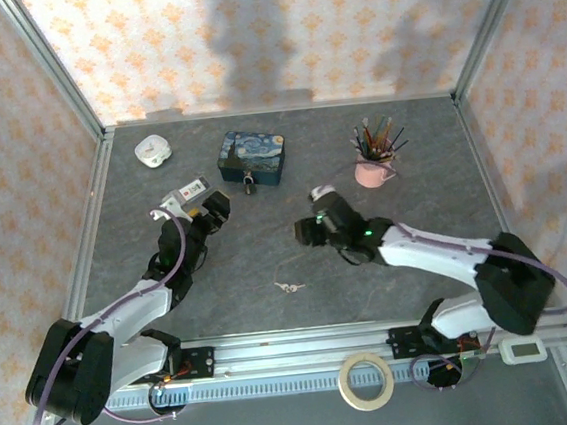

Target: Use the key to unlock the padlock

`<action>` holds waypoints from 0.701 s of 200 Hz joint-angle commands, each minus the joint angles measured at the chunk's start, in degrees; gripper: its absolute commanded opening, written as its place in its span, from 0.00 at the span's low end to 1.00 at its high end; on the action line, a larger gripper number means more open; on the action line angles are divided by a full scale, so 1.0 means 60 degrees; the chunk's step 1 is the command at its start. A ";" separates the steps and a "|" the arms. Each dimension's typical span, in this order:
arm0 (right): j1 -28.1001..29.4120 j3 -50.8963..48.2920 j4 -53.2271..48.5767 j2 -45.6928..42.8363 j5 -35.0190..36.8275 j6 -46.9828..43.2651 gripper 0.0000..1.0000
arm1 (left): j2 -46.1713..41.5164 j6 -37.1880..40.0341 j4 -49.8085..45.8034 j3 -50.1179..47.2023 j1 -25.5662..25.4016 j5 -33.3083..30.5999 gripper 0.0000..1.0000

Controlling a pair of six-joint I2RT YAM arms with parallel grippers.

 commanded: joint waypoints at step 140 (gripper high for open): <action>0.2658 0.2304 -0.3284 0.3584 -0.0222 -0.2119 0.40 | -0.1343 -0.1602 -0.0510 -0.0971 0.1202 -0.0906 0.99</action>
